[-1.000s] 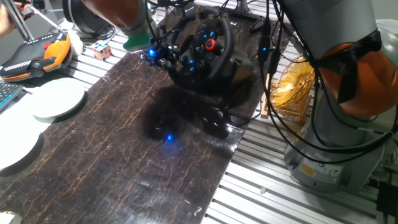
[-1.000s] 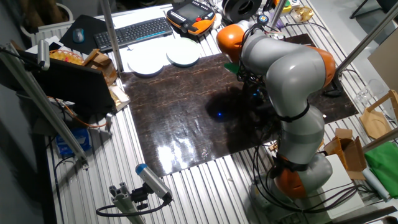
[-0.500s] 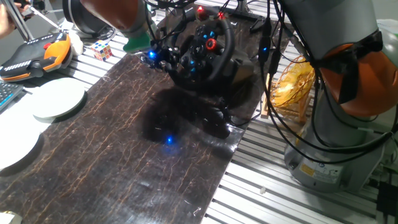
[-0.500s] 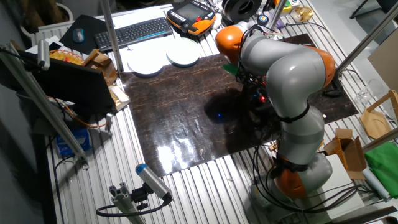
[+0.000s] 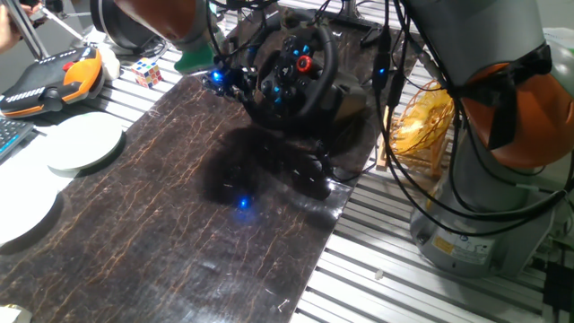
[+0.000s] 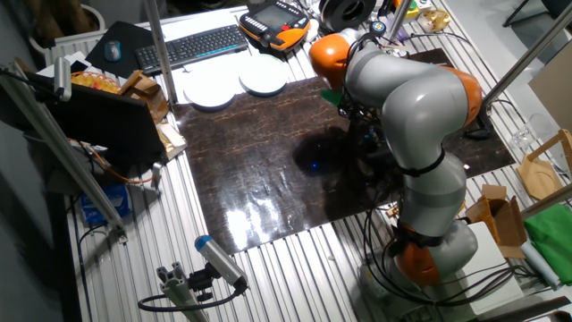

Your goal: Rotate the steering wheel 90 degrees counterclockwise

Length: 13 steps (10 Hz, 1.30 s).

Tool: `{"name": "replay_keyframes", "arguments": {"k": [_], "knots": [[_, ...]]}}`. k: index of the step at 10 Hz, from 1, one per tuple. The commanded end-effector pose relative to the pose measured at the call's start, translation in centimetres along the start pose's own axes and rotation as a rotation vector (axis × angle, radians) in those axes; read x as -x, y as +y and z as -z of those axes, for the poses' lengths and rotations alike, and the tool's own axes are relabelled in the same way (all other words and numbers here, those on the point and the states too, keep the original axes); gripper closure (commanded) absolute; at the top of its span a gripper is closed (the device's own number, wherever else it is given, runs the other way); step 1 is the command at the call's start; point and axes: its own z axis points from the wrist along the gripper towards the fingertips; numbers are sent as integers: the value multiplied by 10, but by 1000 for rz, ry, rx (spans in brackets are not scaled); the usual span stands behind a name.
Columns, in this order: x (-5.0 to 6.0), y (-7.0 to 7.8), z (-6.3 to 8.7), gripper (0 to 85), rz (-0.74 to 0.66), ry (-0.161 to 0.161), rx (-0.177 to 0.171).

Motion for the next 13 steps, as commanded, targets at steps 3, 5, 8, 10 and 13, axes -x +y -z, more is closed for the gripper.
{"name": "replay_keyframes", "arguments": {"k": [3,5,8,10,13], "knots": [[16,-5,19,500,-22,47,10],[29,-17,33,550,-31,73,27],[57,-38,52,803,-11,117,73],[76,-49,58,843,20,141,105],[86,-58,62,843,51,185,159]]}}
